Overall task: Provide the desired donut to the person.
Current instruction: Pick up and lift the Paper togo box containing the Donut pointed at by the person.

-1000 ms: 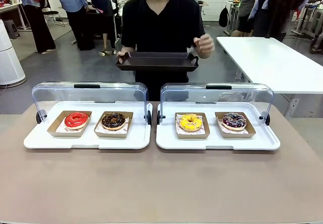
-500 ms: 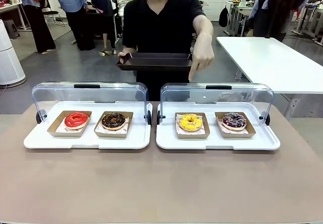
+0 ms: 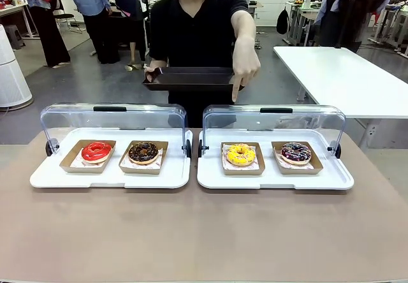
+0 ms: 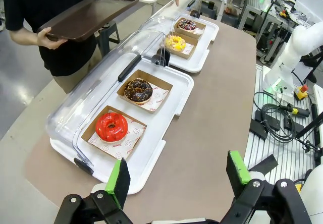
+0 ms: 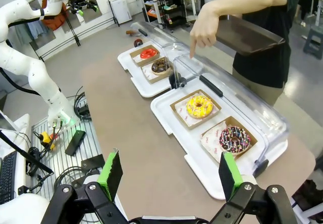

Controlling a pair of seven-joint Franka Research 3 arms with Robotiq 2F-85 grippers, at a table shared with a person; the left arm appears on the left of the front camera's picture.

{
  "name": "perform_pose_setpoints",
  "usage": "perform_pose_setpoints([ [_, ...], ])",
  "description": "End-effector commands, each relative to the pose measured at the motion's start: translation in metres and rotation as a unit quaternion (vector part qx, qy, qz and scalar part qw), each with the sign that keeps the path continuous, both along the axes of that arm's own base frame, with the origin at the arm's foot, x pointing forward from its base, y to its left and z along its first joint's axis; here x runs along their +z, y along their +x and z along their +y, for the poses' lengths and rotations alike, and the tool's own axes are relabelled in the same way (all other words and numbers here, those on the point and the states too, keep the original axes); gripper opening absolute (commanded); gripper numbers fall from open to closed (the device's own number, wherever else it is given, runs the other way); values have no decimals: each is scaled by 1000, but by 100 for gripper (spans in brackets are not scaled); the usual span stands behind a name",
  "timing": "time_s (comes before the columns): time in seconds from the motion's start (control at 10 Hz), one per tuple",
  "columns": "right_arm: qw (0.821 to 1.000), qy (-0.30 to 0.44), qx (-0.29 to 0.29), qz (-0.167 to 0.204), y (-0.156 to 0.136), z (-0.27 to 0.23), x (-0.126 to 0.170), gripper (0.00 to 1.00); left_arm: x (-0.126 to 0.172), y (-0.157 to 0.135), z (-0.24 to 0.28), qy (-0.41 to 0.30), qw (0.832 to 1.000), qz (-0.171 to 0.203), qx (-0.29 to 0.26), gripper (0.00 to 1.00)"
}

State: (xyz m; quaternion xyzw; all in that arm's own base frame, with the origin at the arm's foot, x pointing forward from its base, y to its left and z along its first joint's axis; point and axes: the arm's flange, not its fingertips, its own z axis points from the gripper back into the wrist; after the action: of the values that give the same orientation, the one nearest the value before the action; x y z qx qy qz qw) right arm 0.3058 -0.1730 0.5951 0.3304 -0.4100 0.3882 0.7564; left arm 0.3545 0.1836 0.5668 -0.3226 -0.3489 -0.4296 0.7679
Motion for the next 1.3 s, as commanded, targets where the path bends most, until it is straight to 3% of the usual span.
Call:
perform_pose_setpoints([
  [0.0,1000,7,4,-1,0,-2,0,100,0,0,1,-6,1000,-3,1,100],
  [0.8,1000,0,0,0,0,0,0,100,0,0,1,-6,1000,-3,1,100],
  [1.0,986,-118,113,-30,4,66,17,100,0,0,1,-6,1000,-3,1,100],
  [1.2,945,-233,221,-56,8,159,23,100,0,0,1,-6,1000,-3,1,100],
])
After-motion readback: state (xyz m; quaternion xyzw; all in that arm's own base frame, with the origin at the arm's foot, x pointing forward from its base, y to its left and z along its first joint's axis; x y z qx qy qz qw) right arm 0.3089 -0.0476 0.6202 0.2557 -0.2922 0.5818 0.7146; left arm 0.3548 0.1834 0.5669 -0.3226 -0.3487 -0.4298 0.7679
